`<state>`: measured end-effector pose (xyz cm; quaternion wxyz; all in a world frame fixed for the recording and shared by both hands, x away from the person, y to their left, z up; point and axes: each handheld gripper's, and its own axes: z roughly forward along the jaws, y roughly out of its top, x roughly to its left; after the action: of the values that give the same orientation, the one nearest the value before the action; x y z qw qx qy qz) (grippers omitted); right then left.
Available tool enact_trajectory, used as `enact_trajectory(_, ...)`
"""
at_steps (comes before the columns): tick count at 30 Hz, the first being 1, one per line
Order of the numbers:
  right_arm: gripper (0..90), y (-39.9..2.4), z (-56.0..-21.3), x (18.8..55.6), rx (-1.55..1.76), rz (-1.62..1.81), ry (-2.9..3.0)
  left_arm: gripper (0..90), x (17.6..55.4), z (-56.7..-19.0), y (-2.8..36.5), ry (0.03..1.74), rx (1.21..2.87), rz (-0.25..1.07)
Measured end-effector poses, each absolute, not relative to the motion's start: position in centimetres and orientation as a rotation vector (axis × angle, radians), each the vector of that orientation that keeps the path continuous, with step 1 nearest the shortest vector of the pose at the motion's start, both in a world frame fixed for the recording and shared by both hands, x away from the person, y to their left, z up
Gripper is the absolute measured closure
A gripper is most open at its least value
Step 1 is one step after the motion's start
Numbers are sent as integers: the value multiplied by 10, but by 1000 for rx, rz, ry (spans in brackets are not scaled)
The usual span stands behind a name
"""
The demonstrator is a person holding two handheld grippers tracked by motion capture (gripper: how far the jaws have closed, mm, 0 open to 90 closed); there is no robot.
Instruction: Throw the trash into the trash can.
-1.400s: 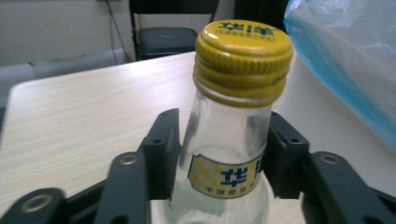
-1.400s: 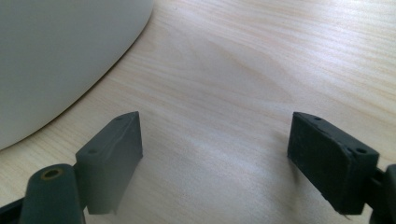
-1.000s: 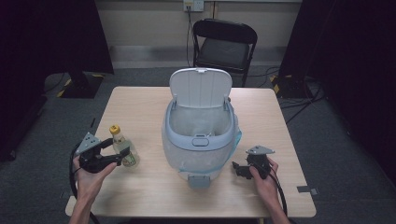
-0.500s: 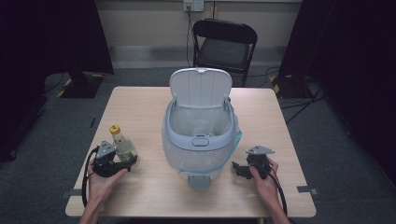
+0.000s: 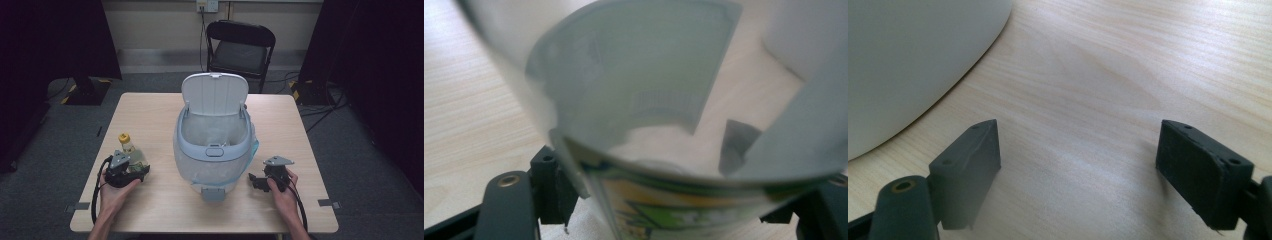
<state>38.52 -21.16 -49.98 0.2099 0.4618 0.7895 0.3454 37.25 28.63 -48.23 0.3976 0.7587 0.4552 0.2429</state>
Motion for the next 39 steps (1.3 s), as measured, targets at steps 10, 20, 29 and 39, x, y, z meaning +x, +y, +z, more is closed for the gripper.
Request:
enact_trajectory(10, 169, -212, -500, 385, 1285, 961, 2195, 279, 376, -481, 284, 1141, 1938, 600)
enact_trajectory(20, 169, -212, -500, 385, 1285, 961, 2195, 279, 376, -478, 285, 1150, 1859, 550)
enact_trajectory(29, 169, -212, -500, 385, 1285, 960, 2196, 279, 369, -469, 286, 1113, 1771, 522)
enact_trajectory(39, 169, -211, -500, 385, 1287, 961, 2195, 280, 363, -456, 284, 1096, 1680, 523)
